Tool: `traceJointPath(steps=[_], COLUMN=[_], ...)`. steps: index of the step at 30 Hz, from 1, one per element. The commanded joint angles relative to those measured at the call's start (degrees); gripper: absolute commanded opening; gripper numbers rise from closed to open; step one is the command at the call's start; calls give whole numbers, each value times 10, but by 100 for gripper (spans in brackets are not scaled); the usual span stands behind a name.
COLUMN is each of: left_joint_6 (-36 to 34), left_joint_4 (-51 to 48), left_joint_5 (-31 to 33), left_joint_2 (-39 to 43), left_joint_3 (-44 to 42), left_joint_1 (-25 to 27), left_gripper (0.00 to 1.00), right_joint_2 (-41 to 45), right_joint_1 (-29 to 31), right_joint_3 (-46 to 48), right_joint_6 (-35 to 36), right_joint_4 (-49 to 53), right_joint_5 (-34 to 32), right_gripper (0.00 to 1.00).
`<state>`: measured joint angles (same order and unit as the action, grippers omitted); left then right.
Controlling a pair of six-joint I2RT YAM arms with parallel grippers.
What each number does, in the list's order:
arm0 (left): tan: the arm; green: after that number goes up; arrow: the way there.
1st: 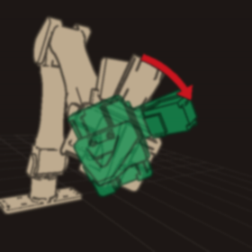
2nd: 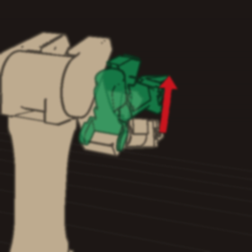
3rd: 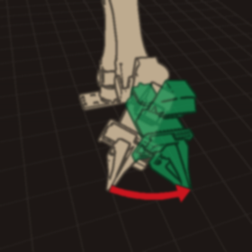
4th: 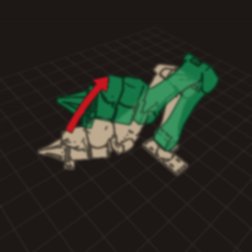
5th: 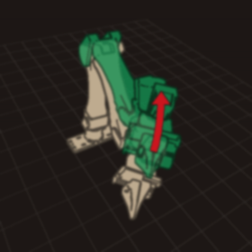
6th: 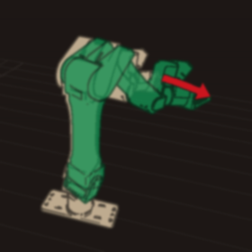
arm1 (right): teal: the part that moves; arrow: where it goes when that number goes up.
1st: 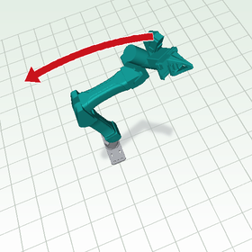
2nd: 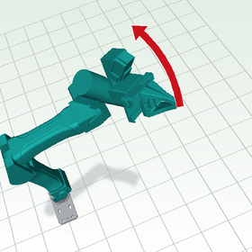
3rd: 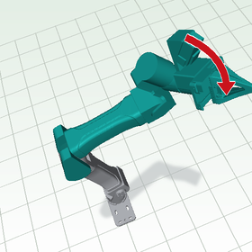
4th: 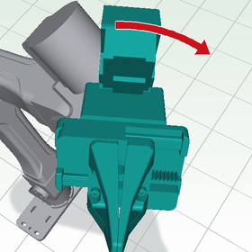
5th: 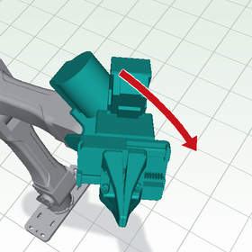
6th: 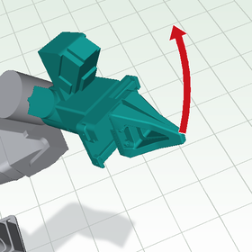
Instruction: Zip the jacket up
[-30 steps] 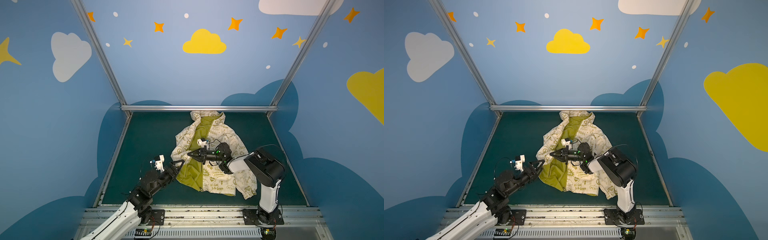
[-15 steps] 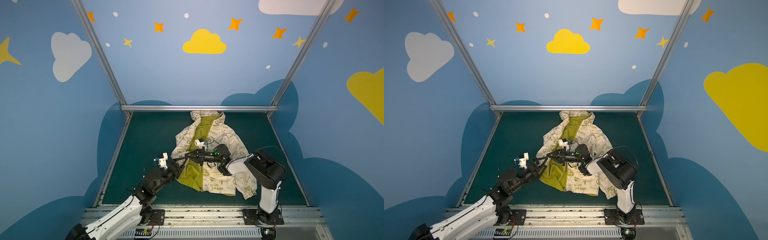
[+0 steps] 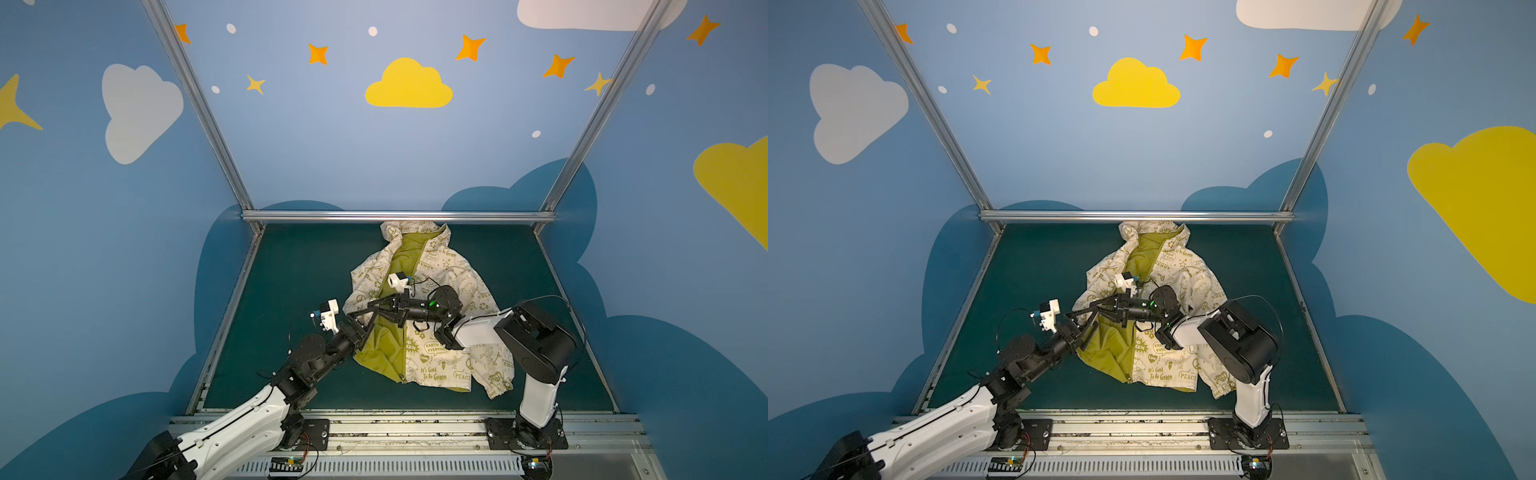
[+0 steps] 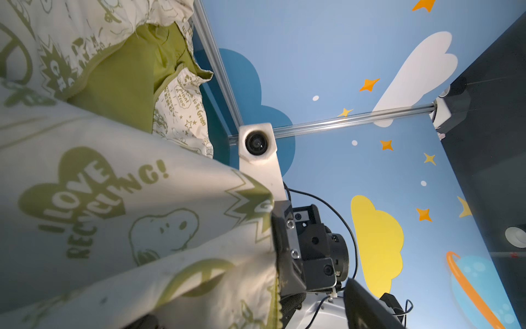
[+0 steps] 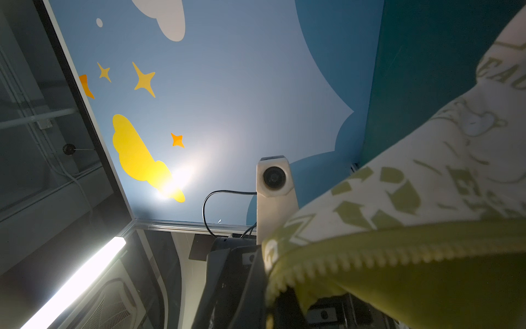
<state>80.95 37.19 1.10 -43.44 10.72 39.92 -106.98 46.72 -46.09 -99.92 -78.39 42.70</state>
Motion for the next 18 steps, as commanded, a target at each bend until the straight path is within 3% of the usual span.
traceJointPath(steps=[1, 7, 14, 18], left_joint_6=[-20, -24, -26, -27], left_joint_4=[15, -22, -65, -81], left_joint_5=[44, 74, 87, 93], left_joint_2=[27, 81, 114, 117], left_joint_3=[5, -10, -15, -18], left_joint_1=[0, 0, 0, 0], left_gripper=[90, 85, 62, 57], right_joint_2=[25, 33, 34, 38], right_joint_1=[3, 3, 3, 3], right_joint_3=[14, 27, 29, 31], right_joint_6=[2, 6, 9, 10], right_joint_4=[-23, -24, -22, -23], right_joint_5=[-5, -7, -7, -6], right_gripper=[0, 0, 0, 0])
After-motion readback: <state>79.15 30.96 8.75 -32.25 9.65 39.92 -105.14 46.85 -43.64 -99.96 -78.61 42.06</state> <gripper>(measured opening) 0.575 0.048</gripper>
